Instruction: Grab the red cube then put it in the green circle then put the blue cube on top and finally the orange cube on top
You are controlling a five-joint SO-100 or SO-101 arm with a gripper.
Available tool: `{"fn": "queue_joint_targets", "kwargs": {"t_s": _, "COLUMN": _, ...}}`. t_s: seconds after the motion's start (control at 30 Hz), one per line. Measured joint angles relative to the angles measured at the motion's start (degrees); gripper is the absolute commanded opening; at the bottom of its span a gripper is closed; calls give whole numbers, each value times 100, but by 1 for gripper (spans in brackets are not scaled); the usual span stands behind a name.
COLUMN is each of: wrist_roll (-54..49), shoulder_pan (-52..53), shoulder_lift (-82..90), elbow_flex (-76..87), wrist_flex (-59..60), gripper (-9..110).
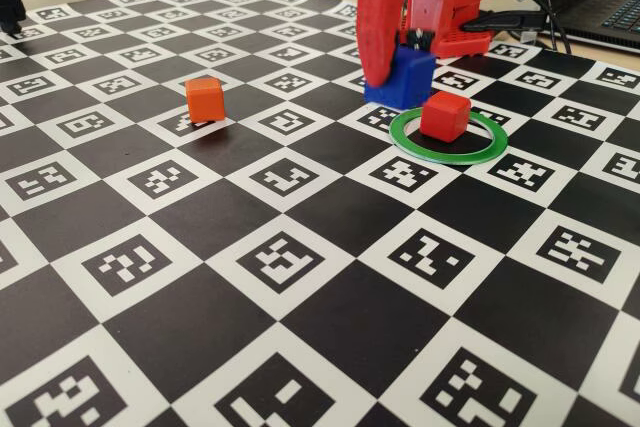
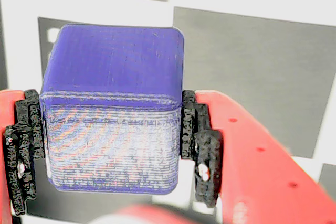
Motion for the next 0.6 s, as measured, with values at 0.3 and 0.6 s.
{"fn": "queue_joint_targets", "kwargs": {"t_s": 0.3, "wrist_roll": -79, "shoulder_pan": 0, "shoulder_lift": 1441, "elbow_flex": 1380, "wrist_flex": 141, "gripper": 9}}
{"fn": "queue_joint_targets", "kwargs": {"t_s": 0.6, "wrist_roll": 185, "shoulder_pan": -123, "shoulder_lift": 2074, "elbow_flex": 2092, "wrist_flex": 334, "gripper": 8}}
